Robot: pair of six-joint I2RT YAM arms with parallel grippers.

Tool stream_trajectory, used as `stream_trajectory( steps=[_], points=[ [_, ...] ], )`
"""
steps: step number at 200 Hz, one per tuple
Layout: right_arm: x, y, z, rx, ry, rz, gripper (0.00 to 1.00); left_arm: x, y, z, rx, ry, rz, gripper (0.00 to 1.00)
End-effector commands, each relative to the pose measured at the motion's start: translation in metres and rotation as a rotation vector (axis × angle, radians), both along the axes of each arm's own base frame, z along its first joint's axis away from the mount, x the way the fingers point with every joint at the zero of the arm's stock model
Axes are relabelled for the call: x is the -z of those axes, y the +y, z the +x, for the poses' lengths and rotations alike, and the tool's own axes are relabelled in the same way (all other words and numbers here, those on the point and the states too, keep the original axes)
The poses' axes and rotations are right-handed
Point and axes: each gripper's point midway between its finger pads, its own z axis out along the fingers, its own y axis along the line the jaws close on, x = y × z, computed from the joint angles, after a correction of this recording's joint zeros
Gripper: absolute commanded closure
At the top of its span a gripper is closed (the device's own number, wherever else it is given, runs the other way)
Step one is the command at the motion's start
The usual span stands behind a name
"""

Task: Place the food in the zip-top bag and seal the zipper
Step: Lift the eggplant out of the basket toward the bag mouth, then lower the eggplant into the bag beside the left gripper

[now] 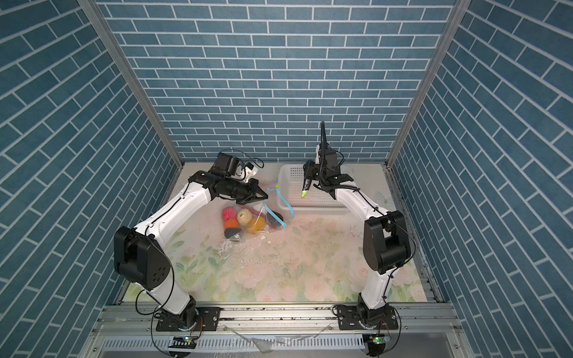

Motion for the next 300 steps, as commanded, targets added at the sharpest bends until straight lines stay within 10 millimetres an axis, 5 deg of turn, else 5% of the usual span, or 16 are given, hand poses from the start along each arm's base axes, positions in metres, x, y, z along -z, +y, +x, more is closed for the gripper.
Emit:
stream_trajectory(
  steps=[1,49,120,195,269,300],
  points=[
    [-0.041,0.011,-0.016,0.003,-0.095,0.135,0.7,-0.01,-0.001,0.008,-0.005,-0.03,-0.017,1.0],
    [-0.042,0.029,-0.057,-0.017,-0.119,0.093,0.71,-0.01,0.0,0.009,-0.011,-0.033,-0.017,1.0],
    [-0.04,0.051,-0.097,-0.001,-0.153,0.258,0.71,-0.012,0.0,0.009,-0.015,-0.037,-0.022,1.0],
    [-0.016,0.072,-0.103,0.039,-0.139,0.268,0.68,-0.013,0.0,0.007,-0.023,-0.045,-0.03,1.0],
    [0.02,0.059,-0.111,0.276,0.012,0.189,0.68,-0.018,0.002,0.008,-0.024,-0.065,-0.03,1.0],
    [0.028,0.071,-0.114,0.26,0.064,0.2,0.66,-0.02,0.002,0.008,-0.027,-0.078,-0.032,1.0]
  ],
)
